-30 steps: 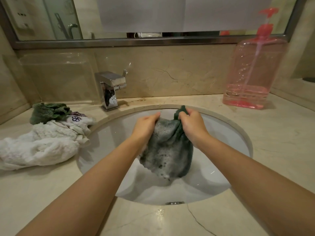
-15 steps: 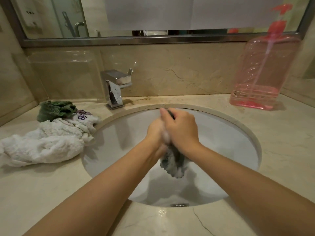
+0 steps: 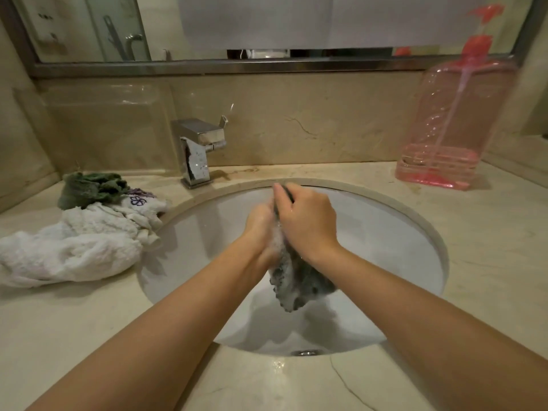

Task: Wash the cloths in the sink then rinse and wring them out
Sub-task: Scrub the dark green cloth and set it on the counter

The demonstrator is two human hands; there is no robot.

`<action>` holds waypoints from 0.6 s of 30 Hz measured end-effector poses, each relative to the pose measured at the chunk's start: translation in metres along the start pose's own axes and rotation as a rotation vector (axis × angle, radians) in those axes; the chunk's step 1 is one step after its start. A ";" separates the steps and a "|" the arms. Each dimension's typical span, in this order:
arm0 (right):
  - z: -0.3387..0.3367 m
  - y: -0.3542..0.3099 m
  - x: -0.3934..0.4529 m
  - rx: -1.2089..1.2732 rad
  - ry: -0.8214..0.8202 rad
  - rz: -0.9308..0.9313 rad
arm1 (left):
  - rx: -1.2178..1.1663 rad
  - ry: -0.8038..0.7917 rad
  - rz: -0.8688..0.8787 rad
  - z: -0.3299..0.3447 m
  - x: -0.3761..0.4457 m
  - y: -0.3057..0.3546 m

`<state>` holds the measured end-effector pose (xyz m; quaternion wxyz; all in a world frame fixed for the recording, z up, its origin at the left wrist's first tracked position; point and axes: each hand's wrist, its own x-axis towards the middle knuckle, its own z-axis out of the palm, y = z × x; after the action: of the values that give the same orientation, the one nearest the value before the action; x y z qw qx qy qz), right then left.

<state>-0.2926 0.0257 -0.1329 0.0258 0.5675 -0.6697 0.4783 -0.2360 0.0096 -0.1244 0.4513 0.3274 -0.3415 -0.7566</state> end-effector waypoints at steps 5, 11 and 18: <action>0.000 -0.005 -0.010 0.025 0.004 -0.053 | 0.138 0.020 -0.004 -0.006 -0.003 0.005; 0.001 0.026 0.020 -0.223 -0.052 0.183 | 0.124 0.028 -0.212 0.000 -0.005 0.009; -0.008 0.049 0.026 0.168 -0.220 0.383 | 0.280 0.015 -0.149 -0.013 0.006 0.018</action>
<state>-0.3446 0.0064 -0.1436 -0.1860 0.4789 -0.7217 0.4638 -0.2197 -0.0054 -0.1180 0.3462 0.4173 -0.4151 -0.7306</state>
